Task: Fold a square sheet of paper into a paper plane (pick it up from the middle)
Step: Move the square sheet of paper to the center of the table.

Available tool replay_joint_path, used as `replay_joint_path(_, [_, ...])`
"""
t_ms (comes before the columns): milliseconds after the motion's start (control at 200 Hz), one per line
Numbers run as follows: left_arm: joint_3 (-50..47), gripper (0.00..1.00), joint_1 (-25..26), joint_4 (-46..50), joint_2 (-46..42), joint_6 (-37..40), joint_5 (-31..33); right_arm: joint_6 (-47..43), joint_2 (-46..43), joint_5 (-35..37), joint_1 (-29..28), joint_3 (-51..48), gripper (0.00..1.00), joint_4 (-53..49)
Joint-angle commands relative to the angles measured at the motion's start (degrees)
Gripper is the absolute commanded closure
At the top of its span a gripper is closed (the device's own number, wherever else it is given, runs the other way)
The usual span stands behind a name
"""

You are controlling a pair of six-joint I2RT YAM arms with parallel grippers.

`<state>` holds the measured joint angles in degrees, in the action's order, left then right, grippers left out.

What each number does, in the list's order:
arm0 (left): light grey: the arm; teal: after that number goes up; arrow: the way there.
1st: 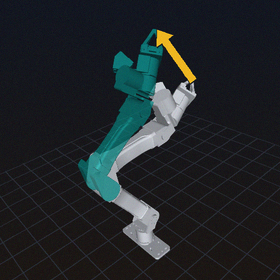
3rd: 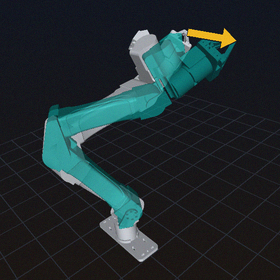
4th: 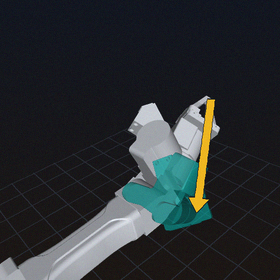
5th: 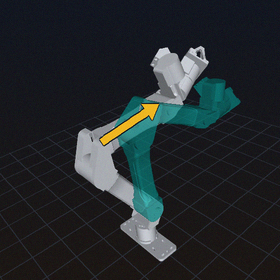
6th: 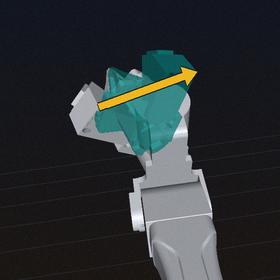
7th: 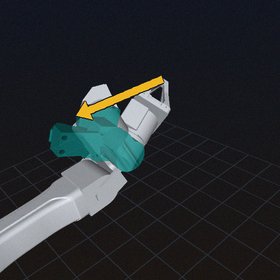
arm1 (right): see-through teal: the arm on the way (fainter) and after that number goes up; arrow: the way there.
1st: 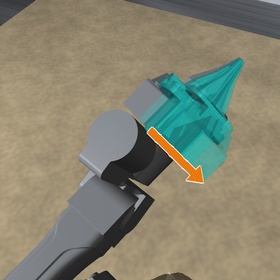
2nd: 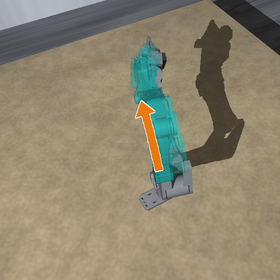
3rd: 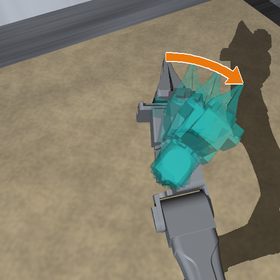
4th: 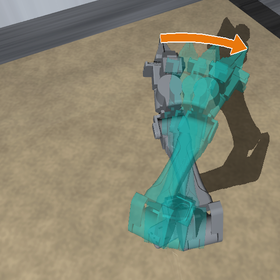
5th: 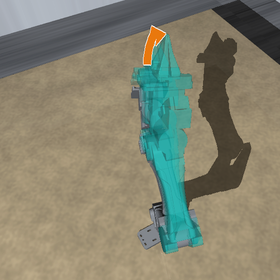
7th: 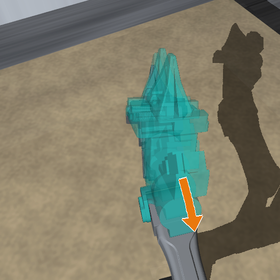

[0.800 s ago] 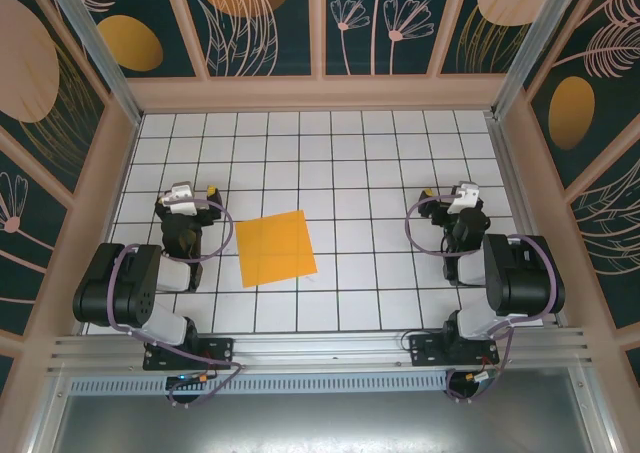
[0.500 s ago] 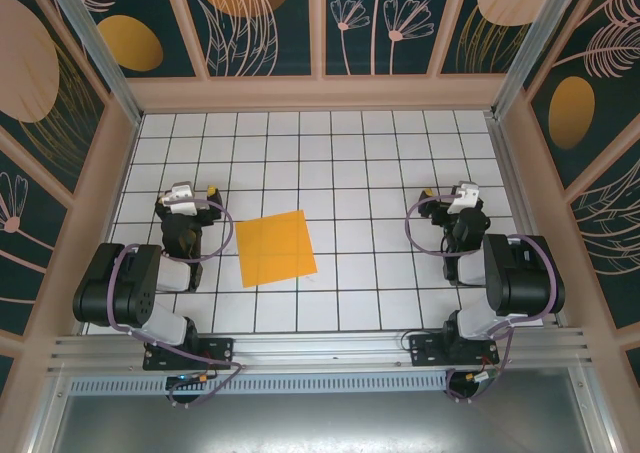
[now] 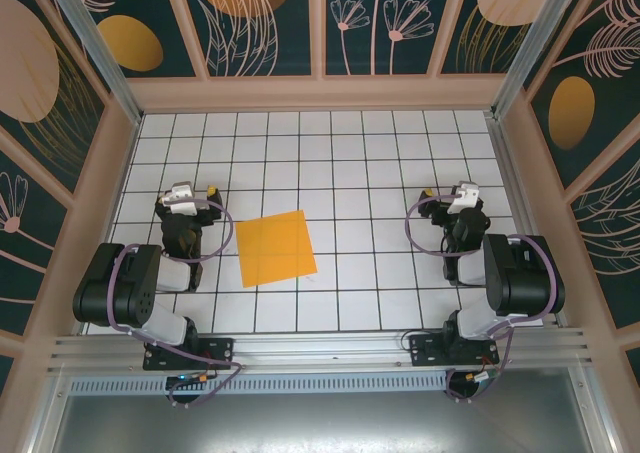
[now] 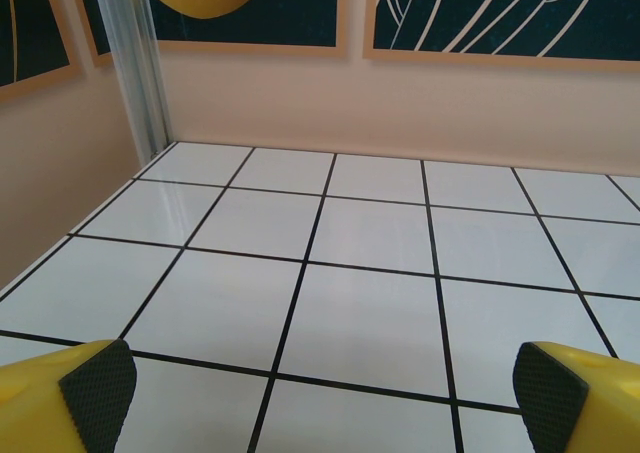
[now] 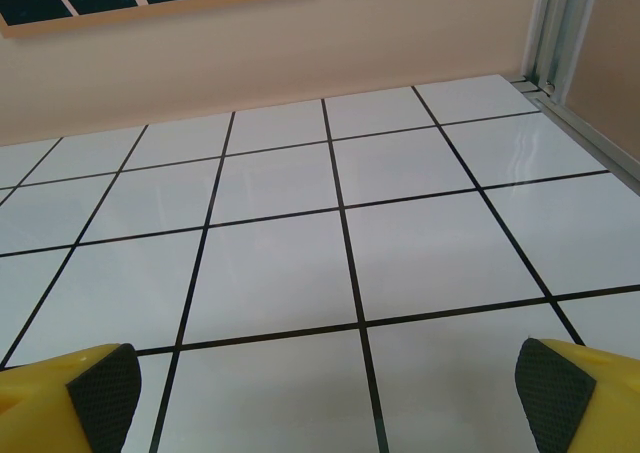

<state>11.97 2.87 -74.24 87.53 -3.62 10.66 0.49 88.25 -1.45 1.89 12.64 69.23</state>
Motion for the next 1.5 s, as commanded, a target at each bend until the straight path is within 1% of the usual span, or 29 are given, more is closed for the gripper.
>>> replay_joint_path(0, [0.36,0.01,-0.59,-0.91,-0.51,0.70,-0.99,0.19,0.02,-0.83,0.39,0.98,0.01,1.61])
replay_joint_path(1046, [0.59,0.01,-0.68,-0.65,-0.48,0.62,-1.21,0.38,0.04,-1.18,0.56,1.12,0.01,1.43])
replay_joint_path(1116, [0.89,0.01,-0.76,-0.38,-0.21,-0.16,0.46,0.35,0.00,-1.10,0.55,1.19,0.01,1.43])
replay_joint_path(1316, [-3.04,0.01,-0.76,-5.84,-2.29,-0.04,0.51,0.21,0.00,-1.17,0.53,1.11,0.01,1.61])
replay_joint_path(1371, [-4.49,0.01,-0.72,-6.57,-4.85,-0.41,1.69,-0.89,-1.44,-1.34,-0.33,1.97,0.01,-1.03])
replay_joint_path(1406, [-4.84,0.01,-0.78,-4.72,-7.57,-0.79,2.31,-1.26,-2.74,-0.75,-0.74,2.29,0.01,-2.76])
replay_joint_path(1456, [-4.38,0.01,-0.77,2.10,-12.93,-2.21,3.63,-0.67,-5.60,0.91,-1.17,4.21,0.01,-8.41])
replay_joint_path(1496, [-3.33,0.01,-0.81,9.24,-17.83,-3.64,4.21,1.62,-7.87,1.21,-1.00,8.32,0.01,-19.03])
